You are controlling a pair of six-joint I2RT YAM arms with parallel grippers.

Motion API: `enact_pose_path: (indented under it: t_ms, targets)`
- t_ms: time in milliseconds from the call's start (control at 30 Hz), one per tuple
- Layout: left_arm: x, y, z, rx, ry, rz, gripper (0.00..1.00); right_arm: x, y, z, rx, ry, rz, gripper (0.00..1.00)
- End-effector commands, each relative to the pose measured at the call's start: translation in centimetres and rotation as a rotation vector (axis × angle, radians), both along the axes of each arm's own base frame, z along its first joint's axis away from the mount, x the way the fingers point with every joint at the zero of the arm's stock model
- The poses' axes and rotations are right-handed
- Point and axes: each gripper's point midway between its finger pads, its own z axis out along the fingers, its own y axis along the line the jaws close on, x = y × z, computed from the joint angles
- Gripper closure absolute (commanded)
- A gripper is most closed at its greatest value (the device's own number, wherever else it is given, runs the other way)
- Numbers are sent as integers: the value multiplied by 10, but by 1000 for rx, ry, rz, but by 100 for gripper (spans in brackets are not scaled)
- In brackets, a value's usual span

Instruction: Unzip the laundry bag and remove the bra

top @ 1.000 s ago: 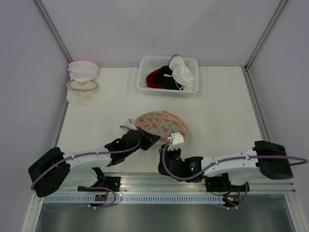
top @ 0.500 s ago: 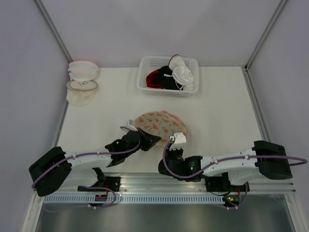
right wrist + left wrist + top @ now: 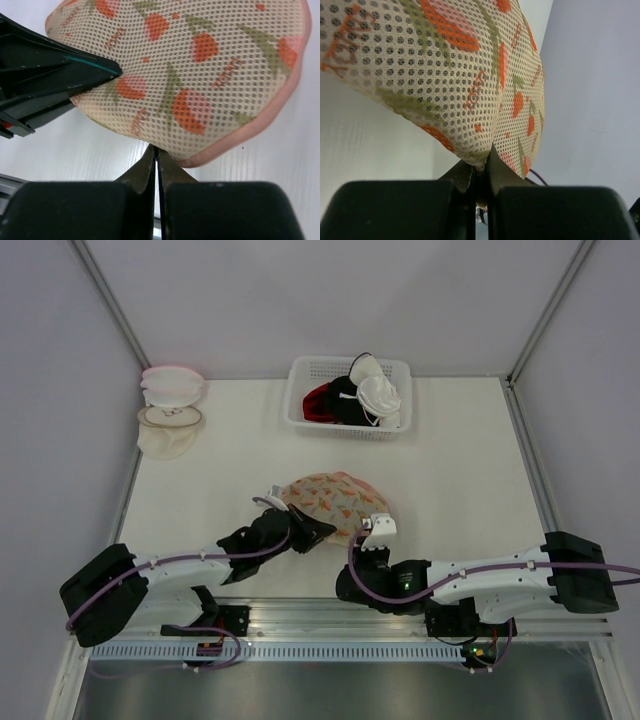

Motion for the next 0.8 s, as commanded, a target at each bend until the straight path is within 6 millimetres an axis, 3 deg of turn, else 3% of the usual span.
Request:
enact_pose_path:
  t_ms: [0, 233, 467, 600, 667, 767]
  targets:
    - [7, 9, 3, 83, -89, -66, 98, 1, -40, -3, -139, 7, -38, 100]
    - [15, 28, -10, 167, -110, -156, 98, -3, -60, 1, -146, 26, -38, 100]
    - [16, 19, -11, 277, -209, -356, 98, -3, -74, 15, -187, 28, -59, 99]
    - [27, 11, 2, 295, -328, -472, 98, -4, -83, 13, -214, 31, -73, 99]
    - [28, 6, 3, 294, -392, -563, 98, -5, -82, 13, -208, 37, -64, 99]
    - [44, -5, 18, 291, -476, -627, 98, -5, -74, 14, -184, 35, -30, 100]
